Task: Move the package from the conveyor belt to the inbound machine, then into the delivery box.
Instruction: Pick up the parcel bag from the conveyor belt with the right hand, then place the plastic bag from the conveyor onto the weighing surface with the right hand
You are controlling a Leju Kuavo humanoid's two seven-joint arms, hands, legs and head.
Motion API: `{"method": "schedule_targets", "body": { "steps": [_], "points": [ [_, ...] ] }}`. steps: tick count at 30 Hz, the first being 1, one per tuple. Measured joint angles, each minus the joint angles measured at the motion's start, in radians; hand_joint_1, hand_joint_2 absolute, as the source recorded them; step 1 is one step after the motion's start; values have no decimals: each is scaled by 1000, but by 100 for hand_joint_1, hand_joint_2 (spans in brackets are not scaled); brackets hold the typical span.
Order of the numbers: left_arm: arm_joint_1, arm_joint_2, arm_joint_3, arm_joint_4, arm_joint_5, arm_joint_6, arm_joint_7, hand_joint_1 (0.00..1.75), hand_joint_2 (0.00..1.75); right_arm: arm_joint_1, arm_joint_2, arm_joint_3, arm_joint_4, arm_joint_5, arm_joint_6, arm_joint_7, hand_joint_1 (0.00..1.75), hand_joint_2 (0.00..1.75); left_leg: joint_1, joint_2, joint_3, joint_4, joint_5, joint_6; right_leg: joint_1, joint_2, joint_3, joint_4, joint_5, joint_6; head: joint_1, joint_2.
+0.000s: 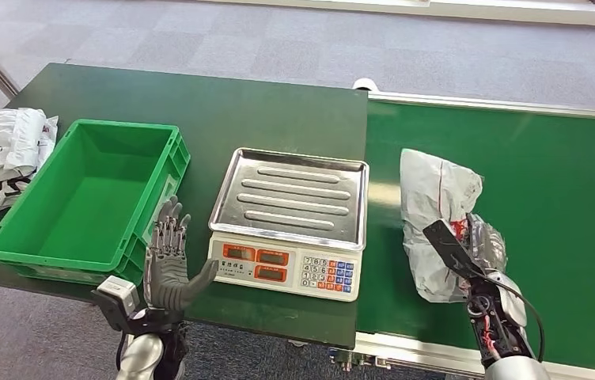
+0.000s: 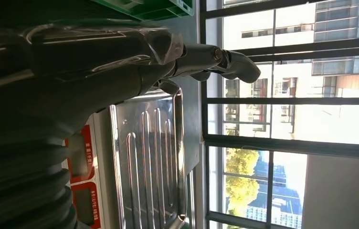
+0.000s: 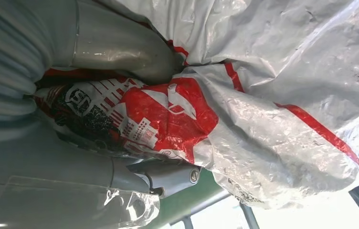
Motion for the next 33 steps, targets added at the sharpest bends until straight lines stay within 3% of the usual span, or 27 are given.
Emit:
{"method": "schedule_targets", "body": {
  "steps": [7,20,28,33],
  "points": [
    [9,0,0,-15,-8,22,0,0,175,85,45,-15,-239,-70,-67,-68,175,175,0,0,-1,0,0,0,0,0,-1,0,0,0,0,0],
    [-3,2,-7,-18,7,41,0,0,175,300,92,-21,-672,-282,-243,-297,175,175,0,0,-1,0,-1,0,0,0,-2,0,-1,-1,0,0],
    [-14,2,-18,-25,11,55,0,0,175,312,109,1,-718,-270,-243,-316,175,175,0,1,-1,0,-1,0,0,0,-1,0,-1,-1,0,0],
    [-39,0,-24,-24,15,49,0,0,175,206,138,88,-616,-190,-146,-234,175,175,0,2,0,0,0,-1,0,2,-1,0,0,-1,0,0]
  ]
}}
